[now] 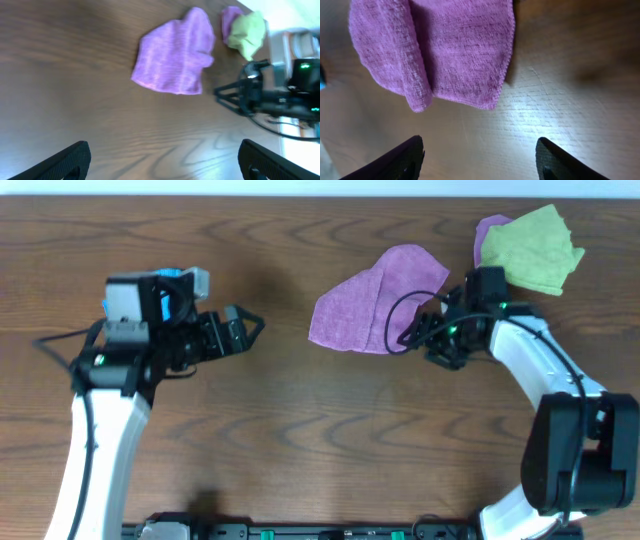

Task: Fold the cloth
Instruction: 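Move the left gripper toward the purple cloth's left edge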

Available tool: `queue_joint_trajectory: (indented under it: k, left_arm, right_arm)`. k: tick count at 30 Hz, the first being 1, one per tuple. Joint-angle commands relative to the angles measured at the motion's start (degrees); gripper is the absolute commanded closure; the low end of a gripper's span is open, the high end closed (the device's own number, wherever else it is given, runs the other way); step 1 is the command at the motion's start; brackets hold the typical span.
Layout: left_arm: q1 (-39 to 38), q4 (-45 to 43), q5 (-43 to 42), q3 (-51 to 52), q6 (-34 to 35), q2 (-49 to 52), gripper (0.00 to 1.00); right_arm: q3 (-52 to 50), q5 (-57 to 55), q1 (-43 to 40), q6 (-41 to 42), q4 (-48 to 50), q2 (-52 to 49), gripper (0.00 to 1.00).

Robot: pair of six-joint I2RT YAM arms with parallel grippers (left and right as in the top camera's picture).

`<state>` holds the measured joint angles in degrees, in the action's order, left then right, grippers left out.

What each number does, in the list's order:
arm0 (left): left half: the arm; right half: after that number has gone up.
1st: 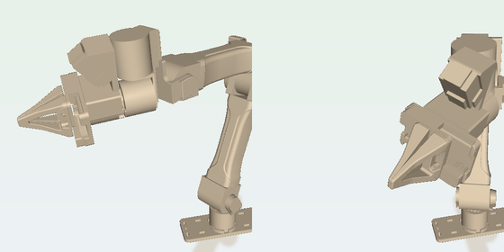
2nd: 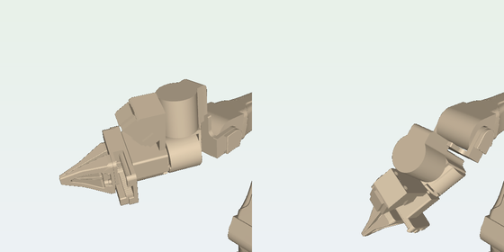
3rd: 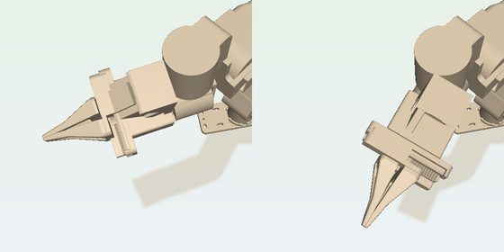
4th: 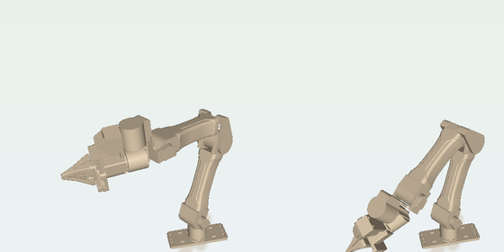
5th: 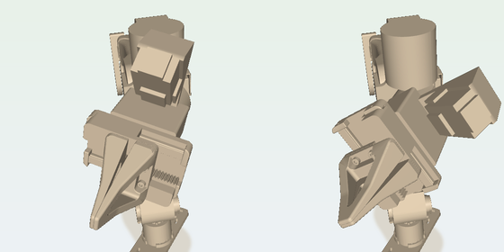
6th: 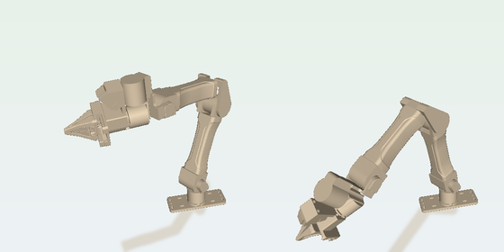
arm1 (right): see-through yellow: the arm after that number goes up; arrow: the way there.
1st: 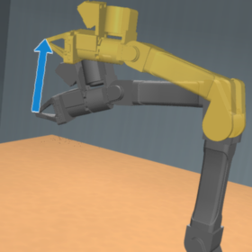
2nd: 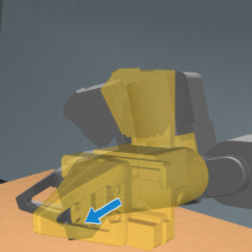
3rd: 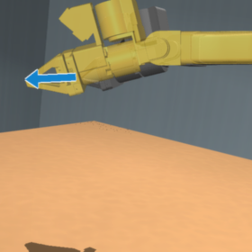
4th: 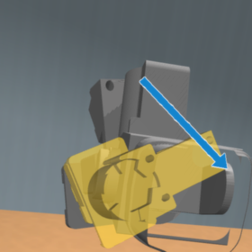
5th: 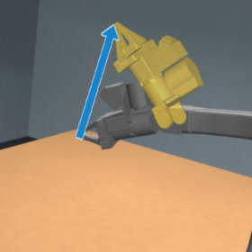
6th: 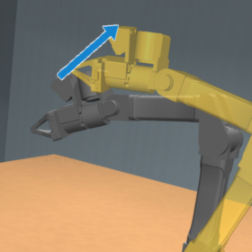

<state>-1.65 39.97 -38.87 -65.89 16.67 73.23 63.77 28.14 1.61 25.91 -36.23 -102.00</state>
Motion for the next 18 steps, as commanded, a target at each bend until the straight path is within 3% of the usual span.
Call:
queue_joint_trajectory:
  k: [1,8,18]
  left_arm:
    - [-0.3,-1.0,-6.1,-1.0,0.3,3.4,0.05]
    - [-1.0,-8.2,-6.5,-1.0,9.1,11.4,0.05]
    - [-5.8,-15.5,-7.7,-1.0,10.9,18.7,0.05]
  right_arm:
    - [-3.2,3.8,-0.3,5.9,4.1,0.0,0.3]
    - [-8.3,4.9,0.0,12.1,14.1,0.0,0.34]
    - [-9.5,3.1,0.0,15.6,20.2,0.0,0.39]
